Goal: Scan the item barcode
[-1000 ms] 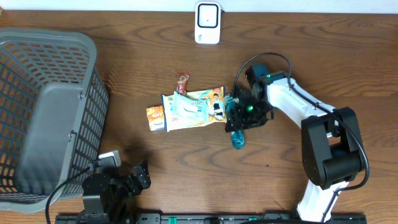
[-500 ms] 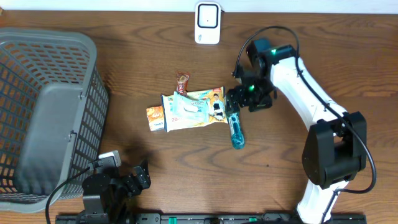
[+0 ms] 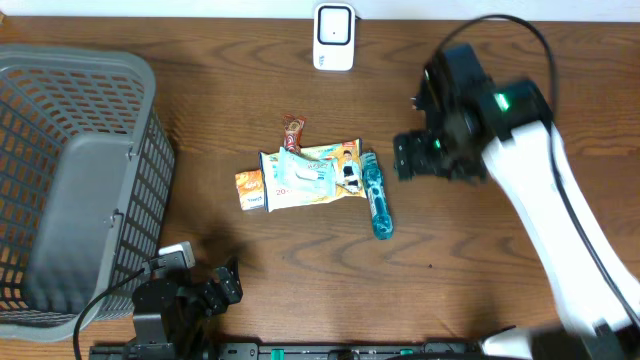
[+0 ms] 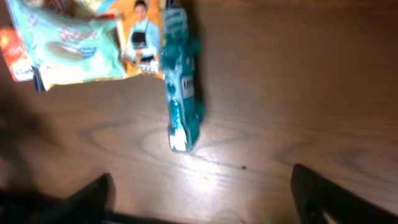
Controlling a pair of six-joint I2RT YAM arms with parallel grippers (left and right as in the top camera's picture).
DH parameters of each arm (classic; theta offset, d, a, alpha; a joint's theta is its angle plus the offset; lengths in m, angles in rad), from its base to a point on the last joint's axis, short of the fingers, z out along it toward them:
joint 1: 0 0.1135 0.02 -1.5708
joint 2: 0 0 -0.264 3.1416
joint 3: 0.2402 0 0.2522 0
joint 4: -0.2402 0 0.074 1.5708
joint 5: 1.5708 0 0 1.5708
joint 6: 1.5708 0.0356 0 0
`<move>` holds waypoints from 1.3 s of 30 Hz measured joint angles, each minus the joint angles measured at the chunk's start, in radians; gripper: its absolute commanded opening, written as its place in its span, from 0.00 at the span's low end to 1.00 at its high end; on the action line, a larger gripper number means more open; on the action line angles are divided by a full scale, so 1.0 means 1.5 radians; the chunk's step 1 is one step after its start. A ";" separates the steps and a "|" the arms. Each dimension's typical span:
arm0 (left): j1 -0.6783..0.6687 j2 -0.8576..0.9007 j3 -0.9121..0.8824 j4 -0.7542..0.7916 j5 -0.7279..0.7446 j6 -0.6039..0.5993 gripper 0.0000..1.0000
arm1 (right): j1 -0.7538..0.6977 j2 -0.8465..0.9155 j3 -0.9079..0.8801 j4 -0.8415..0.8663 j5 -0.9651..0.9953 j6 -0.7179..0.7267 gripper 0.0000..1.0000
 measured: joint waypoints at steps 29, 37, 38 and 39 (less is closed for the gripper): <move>0.000 0.000 0.001 -0.002 0.000 0.000 0.98 | 0.170 0.066 -0.379 0.384 0.117 0.229 0.80; 0.000 0.000 0.001 -0.002 0.000 0.000 0.98 | 0.184 0.080 -0.415 0.428 0.131 0.246 0.77; 0.000 0.000 0.001 -0.002 0.000 0.000 0.98 | 0.184 0.080 -0.424 0.438 0.130 0.247 0.68; 0.000 0.000 0.001 -0.002 0.000 0.000 0.98 | 0.184 0.081 -0.436 0.447 0.128 0.249 0.64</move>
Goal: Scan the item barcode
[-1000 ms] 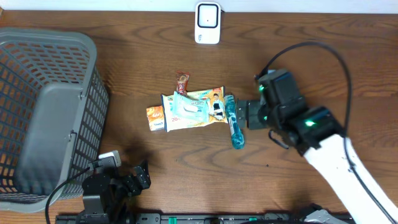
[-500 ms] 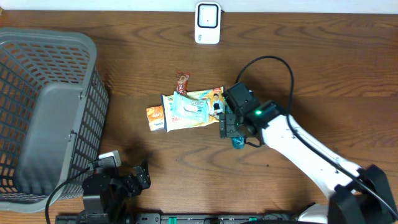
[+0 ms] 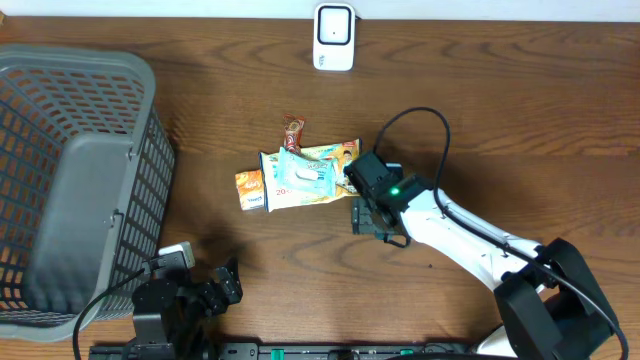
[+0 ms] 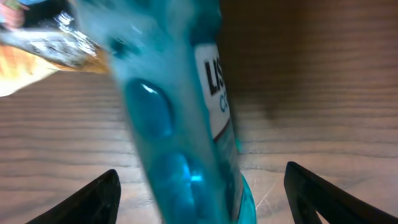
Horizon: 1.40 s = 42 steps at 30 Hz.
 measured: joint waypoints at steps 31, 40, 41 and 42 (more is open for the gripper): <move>0.000 0.000 0.000 0.000 0.000 0.000 0.98 | -0.052 -0.006 -0.053 0.060 -0.110 -0.172 0.01; 0.000 0.000 0.000 0.000 0.000 0.000 0.98 | -0.061 -0.106 -0.037 0.031 -0.216 -0.288 0.01; 0.000 0.000 0.000 0.000 0.000 0.000 0.98 | -0.061 -0.114 -0.036 0.031 -0.220 -0.291 0.01; 0.000 0.000 0.000 0.000 0.000 0.000 0.98 | -0.061 -0.123 -0.036 0.031 -0.225 -0.296 0.01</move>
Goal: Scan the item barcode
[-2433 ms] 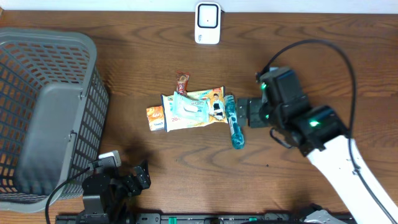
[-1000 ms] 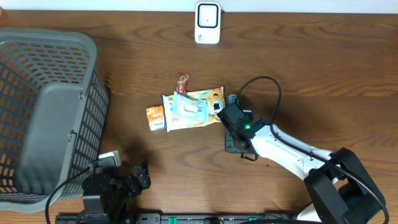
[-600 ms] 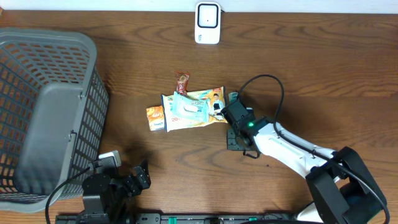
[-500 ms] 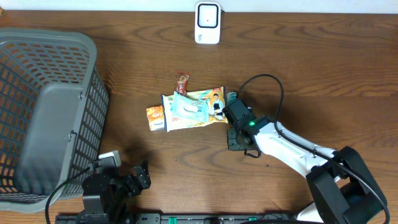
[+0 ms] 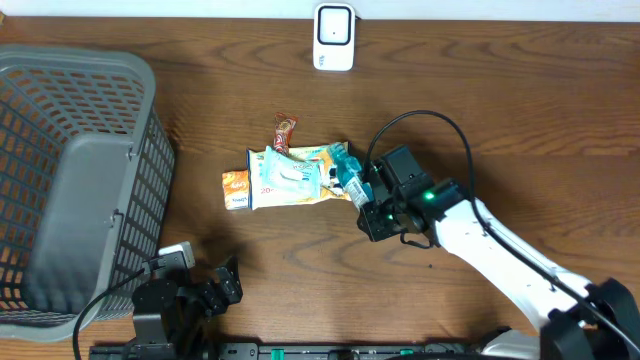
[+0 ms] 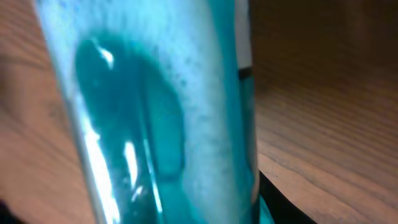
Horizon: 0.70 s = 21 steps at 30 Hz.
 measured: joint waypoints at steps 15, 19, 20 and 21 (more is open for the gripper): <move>0.000 0.000 0.000 0.000 0.000 0.000 0.98 | 0.000 -0.085 0.000 0.004 -0.253 -0.187 0.01; 0.000 0.000 0.000 0.000 0.000 0.000 0.98 | 0.000 -0.110 0.000 0.000 -0.305 -0.232 0.01; 0.000 0.000 0.000 0.000 0.000 0.000 0.98 | 0.000 -0.117 0.000 -0.001 -0.316 -0.242 0.01; 0.000 0.000 0.000 0.000 0.000 0.000 0.98 | 0.000 -0.125 0.000 -0.001 -0.325 -0.253 0.01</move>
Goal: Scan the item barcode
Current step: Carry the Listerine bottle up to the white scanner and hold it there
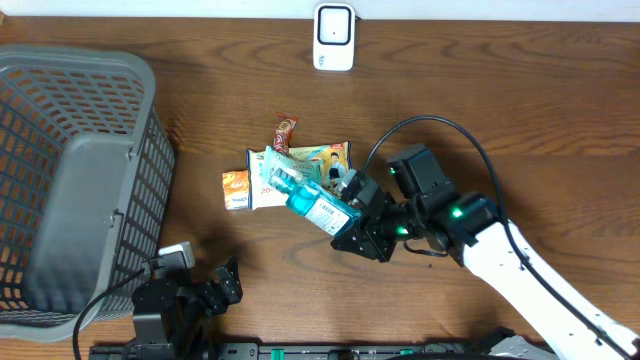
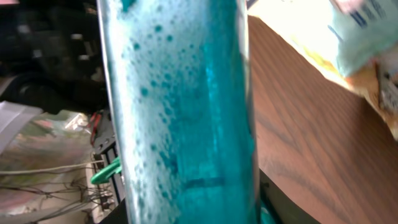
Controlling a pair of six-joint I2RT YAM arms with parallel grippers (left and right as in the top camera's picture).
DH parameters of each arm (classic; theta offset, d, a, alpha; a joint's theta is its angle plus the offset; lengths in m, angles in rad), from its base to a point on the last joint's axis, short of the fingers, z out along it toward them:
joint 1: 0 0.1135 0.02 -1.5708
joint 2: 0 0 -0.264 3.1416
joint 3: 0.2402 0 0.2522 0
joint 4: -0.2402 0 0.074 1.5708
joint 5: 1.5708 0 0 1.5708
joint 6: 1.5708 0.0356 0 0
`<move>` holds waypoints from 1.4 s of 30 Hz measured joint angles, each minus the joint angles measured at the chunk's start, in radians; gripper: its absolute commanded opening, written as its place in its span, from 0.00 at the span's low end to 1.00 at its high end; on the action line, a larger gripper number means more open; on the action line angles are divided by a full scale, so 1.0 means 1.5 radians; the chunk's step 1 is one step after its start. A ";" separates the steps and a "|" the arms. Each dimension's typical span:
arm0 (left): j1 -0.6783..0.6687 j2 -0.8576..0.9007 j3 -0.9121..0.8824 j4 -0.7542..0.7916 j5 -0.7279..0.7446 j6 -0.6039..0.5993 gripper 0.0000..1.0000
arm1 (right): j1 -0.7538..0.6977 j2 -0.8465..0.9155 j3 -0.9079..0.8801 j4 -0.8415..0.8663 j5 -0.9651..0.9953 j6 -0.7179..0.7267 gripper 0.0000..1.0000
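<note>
A teal mouthwash bottle [image 1: 315,205] hangs tilted above the table, its cap end toward the left, in front of the packet pile. My right gripper [image 1: 352,228] is shut on its lower end. The bottle [image 2: 186,112] fills the right wrist view, foamy liquid inside; no barcode shows there. The white scanner [image 1: 333,37] stands at the table's far edge, well away from the bottle. My left gripper [image 1: 222,285] rests at the near left edge, its fingers too dark to read.
A pile of snack packets [image 1: 295,168] lies mid-table with a small orange box [image 1: 235,188] at its left and a brown candy wrapper [image 1: 285,127] behind. A grey mesh basket [image 1: 70,180] fills the left side. The right arm's cable loops over the table.
The bottle was at the pile's right edge in my right gripper; now it is off the table and turned across the pile's front, cap pointing left. The left arm has not moved.
My right gripper was open, high to the right of the bottle lying beside the packets. Then it was down with its fingers either side of the bottle. Then it was shut on it, the pile shifted slightly left. Now the bottle is raised and turned.
</note>
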 measured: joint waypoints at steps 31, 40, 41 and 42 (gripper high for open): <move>0.000 0.000 0.000 0.000 0.000 0.000 0.98 | -0.004 0.310 0.034 0.768 0.706 -0.159 0.01; 0.000 0.000 0.000 0.000 0.000 0.000 0.98 | -0.051 0.578 0.332 0.769 0.774 -0.319 0.01; 0.000 0.000 0.000 0.000 0.000 0.000 0.97 | -0.055 0.602 0.368 0.769 0.780 -0.336 0.01; 0.000 0.000 0.000 0.000 0.000 0.000 0.98 | -0.060 0.627 0.410 0.763 0.789 -0.363 0.01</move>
